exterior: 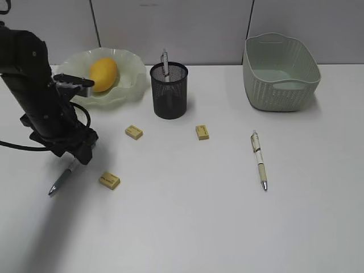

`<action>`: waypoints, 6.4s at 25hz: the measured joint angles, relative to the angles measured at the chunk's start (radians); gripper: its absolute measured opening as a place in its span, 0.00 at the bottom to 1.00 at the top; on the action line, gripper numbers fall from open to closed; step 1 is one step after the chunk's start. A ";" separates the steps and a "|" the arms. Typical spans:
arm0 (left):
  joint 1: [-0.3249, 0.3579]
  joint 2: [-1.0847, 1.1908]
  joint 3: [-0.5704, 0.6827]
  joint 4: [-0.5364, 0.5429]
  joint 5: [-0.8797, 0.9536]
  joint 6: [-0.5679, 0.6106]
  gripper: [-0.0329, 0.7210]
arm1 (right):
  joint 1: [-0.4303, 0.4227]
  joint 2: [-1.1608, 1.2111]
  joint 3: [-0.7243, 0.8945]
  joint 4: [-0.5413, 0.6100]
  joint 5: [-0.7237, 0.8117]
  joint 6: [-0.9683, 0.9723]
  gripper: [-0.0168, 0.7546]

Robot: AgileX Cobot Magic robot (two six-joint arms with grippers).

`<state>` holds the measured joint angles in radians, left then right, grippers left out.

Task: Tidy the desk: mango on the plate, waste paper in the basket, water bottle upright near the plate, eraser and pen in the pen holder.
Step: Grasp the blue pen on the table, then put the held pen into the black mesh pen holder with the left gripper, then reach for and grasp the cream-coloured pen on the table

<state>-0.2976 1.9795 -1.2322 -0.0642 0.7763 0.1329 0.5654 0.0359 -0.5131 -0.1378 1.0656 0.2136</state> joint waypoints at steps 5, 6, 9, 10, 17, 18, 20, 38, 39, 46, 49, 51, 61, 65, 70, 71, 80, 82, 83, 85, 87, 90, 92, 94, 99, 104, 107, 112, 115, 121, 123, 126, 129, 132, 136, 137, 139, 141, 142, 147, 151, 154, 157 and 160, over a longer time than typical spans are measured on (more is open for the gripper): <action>0.000 0.044 -0.024 0.007 0.012 -0.051 0.66 | 0.000 0.000 0.001 0.000 0.000 0.000 0.64; 0.000 0.052 -0.029 0.007 0.013 -0.053 0.65 | 0.000 0.000 0.001 0.000 0.000 0.000 0.64; 0.000 0.071 -0.037 0.024 0.015 -0.069 0.63 | 0.000 0.000 0.001 0.000 0.000 0.000 0.64; -0.001 0.072 -0.038 0.038 0.017 -0.087 0.63 | 0.000 0.000 0.001 0.000 0.000 0.000 0.64; -0.005 0.078 -0.042 0.093 0.023 -0.160 0.47 | 0.000 0.000 0.001 0.000 -0.001 0.000 0.64; -0.005 0.078 -0.043 0.097 0.024 -0.162 0.45 | 0.000 0.000 0.001 0.000 -0.001 0.000 0.64; -0.005 0.078 -0.043 0.103 0.025 -0.167 0.38 | 0.000 0.000 0.001 0.000 -0.001 0.000 0.64; -0.006 0.044 -0.140 0.042 0.197 -0.178 0.18 | 0.000 0.000 0.001 0.000 -0.001 0.000 0.64; -0.011 0.027 -0.162 0.033 0.198 -0.178 0.18 | 0.000 0.000 0.001 0.000 -0.001 0.000 0.64; -0.094 -0.031 -0.377 -0.004 0.161 -0.178 0.18 | 0.000 0.000 0.001 0.000 -0.001 0.000 0.64; -0.132 -0.031 -0.458 -0.015 0.067 -0.178 0.18 | 0.000 0.000 0.001 0.000 -0.001 0.000 0.64; -0.150 -0.031 -0.485 -0.046 -0.033 -0.178 0.18 | 0.000 0.000 0.001 0.000 -0.001 0.000 0.64; -0.173 0.030 -0.491 -0.168 -0.479 -0.178 0.18 | 0.000 0.000 0.001 0.000 -0.002 0.000 0.64; -0.194 0.083 -0.491 -0.172 -0.567 -0.178 0.18 | 0.000 0.000 0.001 0.000 -0.002 0.000 0.64; -0.203 0.163 -0.492 -0.171 -0.642 -0.178 0.18 | 0.000 0.000 0.001 0.000 -0.002 0.000 0.64; -0.203 0.178 -0.492 -0.165 -0.649 -0.178 0.18 | 0.000 0.000 0.001 0.000 -0.002 0.000 0.64; -0.203 0.242 -0.492 -0.090 -0.648 -0.178 0.18 | 0.000 0.000 0.001 0.000 -0.002 0.000 0.64; -0.203 0.242 -0.492 -0.089 -0.649 -0.178 0.18 | 0.000 0.000 0.001 0.000 -0.002 0.000 0.64; -0.203 0.242 -0.492 -0.089 -0.649 -0.178 0.18 | 0.000 0.000 0.001 0.000 -0.002 0.000 0.64; -0.203 0.242 -0.492 -0.089 -0.638 -0.178 0.20 | 0.000 0.000 0.001 0.000 -0.002 0.000 0.64; -0.203 0.242 -0.492 -0.089 -0.617 -0.178 0.25 | 0.000 0.000 0.001 0.000 -0.002 0.000 0.64; -0.203 0.242 -0.492 -0.089 -0.579 -0.178 0.37 | 0.000 0.000 0.001 0.000 -0.002 0.000 0.64; -0.203 0.242 -0.492 -0.092 -0.564 -0.178 0.41 | 0.000 0.000 0.001 0.000 -0.002 0.000 0.64; -0.203 0.240 -0.492 -0.093 -0.560 -0.178 0.43 | 0.000 0.000 0.001 0.000 -0.002 0.000 0.64; -0.203 0.193 -0.492 -0.093 -0.552 -0.178 0.44 | 0.000 0.000 0.001 -0.001 -0.002 0.000 0.64; -0.203 0.105 -0.492 -0.093 -0.473 -0.178 0.44 | 0.000 0.000 0.001 -0.001 -0.002 0.000 0.64; -0.203 0.050 -0.493 -0.087 -0.341 -0.178 0.46 | 0.000 0.000 0.001 -0.001 -0.002 0.000 0.64; -0.203 -0.013 -0.494 -0.039 -0.028 -0.178 0.68 | 0.000 0.000 0.001 -0.001 -0.002 0.000 0.64; -0.203 -0.035 -0.494 0.000 0.171 -0.178 0.81 | 0.000 0.000 0.001 -0.001 -0.002 0.000 0.64; -0.203 -0.061 -0.494 0.076 0.428 -0.178 0.82 | 0.000 0.000 0.001 -0.001 -0.002 0.000 0.64; -0.203 -0.074 -0.488 0.079 0.434 -0.178 0.81 | 0.000 0.000 0.001 -0.001 -0.002 0.000 0.64; -0.203 -0.104 -0.473 0.070 0.436 -0.178 0.81 | 0.000 0.000 0.001 -0.002 -0.002 0.000 0.64; -0.203 -0.159 -0.434 0.064 0.436 -0.178 0.81 | 0.000 0.000 0.001 -0.002 -0.002 0.000 0.64; -0.203 -0.232 -0.353 0.064 0.436 -0.178 0.81 | 0.000 0.000 0.001 -0.003 -0.002 0.000 0.64; -0.203 -0.356 -0.208 0.073 0.436 -0.178 0.81 | 0.000 0.000 0.001 -0.003 -0.002 0.000 0.64; -0.203 -0.386 -0.161 0.073 0.431 -0.178 0.81 | 0.000 0.000 0.001 -0.003 -0.002 0.000 0.64; -0.203 -0.463 -0.061 0.073 0.396 -0.178 0.81 | 0.000 0.000 0.001 -0.003 -0.002 0.000 0.64; -0.203 -0.536 0.032 0.074 0.347 -0.178 0.80 | 0.000 0.000 0.001 -0.003 -0.002 0.000 0.64; -0.203 -0.577 0.082 0.074 0.321 -0.178 0.81 | 0.000 0.000 0.001 -0.003 -0.002 0.000 0.64; -0.203 -0.780 0.305 0.074 0.221 -0.178 0.81 | 0.000 0.000 0.001 -0.003 -0.002 0.000 0.64; -0.203 -0.945 0.463 0.074 0.158 -0.178 0.81 | 0.000 0.000 0.001 -0.003 -0.002 0.000 0.64; -0.203 -1.097 0.555 0.074 0.133 -0.178 0.80 | 0.000 0.000 0.001 -0.003 -0.002 0.000 0.64; -0.203 -1.276 0.618 0.074 0.132 -0.178 0.80 | 0.000 0.000 0.001 -0.003 -0.002 0.000 0.64; -0.203 -1.416 0.652 0.074 0.134 -0.178 0.80 | 0.000 0.000 0.001 -0.003 -0.002 0.000 0.64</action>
<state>-0.5004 0.5639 -0.5804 0.0101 0.9101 -0.0454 0.5654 0.0359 -0.5123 -0.1406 1.0639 0.2136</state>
